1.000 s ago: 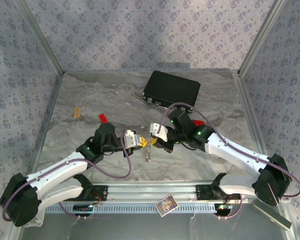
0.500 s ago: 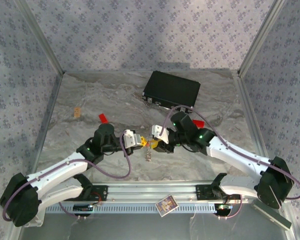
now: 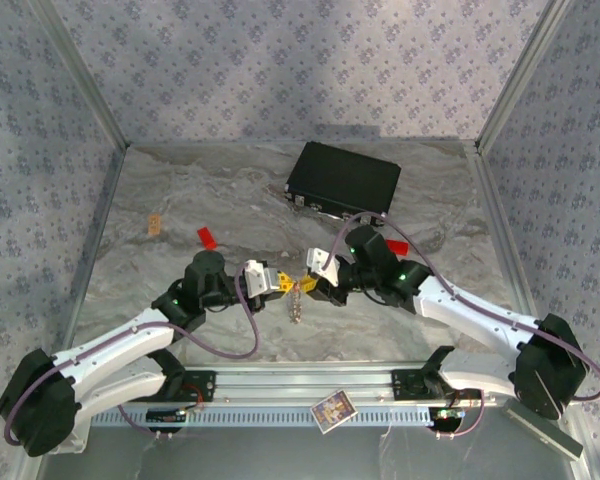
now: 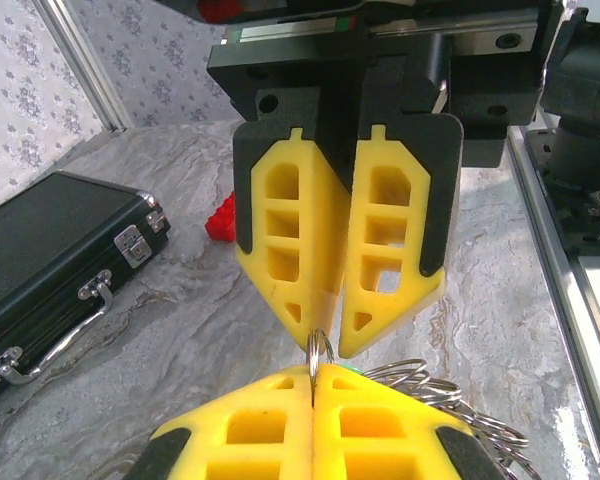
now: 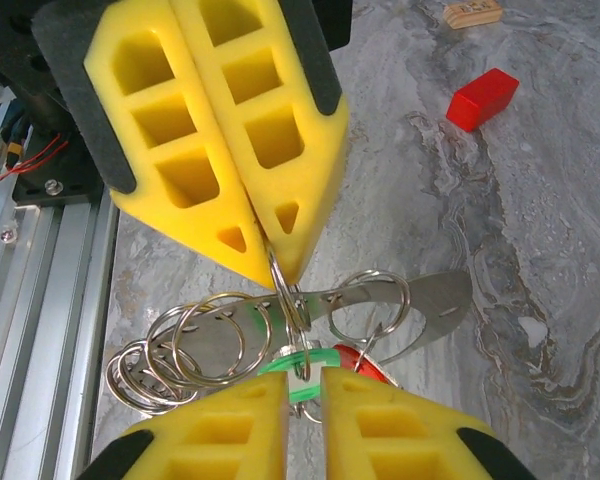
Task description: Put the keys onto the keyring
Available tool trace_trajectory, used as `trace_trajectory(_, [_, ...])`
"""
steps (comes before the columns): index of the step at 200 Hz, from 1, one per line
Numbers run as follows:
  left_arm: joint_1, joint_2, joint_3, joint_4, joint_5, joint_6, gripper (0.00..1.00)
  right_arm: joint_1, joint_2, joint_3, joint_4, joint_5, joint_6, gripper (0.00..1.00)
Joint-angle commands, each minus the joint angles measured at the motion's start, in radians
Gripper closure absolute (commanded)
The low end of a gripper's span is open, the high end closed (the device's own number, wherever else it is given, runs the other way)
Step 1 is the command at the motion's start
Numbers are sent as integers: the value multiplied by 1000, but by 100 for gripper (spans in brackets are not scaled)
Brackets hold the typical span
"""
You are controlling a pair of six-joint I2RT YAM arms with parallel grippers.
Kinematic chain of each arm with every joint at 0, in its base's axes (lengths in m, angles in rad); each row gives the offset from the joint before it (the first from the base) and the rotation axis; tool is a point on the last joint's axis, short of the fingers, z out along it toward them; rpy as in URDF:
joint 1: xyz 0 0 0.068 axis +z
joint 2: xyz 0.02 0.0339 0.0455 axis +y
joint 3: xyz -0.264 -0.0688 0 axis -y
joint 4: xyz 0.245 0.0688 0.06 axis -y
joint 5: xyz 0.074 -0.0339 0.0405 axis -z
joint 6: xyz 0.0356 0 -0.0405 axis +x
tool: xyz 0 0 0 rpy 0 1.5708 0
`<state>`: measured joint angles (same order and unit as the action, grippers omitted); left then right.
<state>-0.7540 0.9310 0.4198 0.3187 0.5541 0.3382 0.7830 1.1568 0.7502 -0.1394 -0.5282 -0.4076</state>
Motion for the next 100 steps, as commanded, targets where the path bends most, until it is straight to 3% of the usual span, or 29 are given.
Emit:
trace_trajectory(1, [-5,-13,3,67,35,-13,100,-5,-20,-3,3,-18,5,84])
trace_trajectory(51, [-5,-9,7,66,37,-13,100,-5,-18,9,14,-52,6,82])
trace_trajectory(100, [-5,-10,9,67,45,-14,100,-10,-12,5,33,-46,10,99])
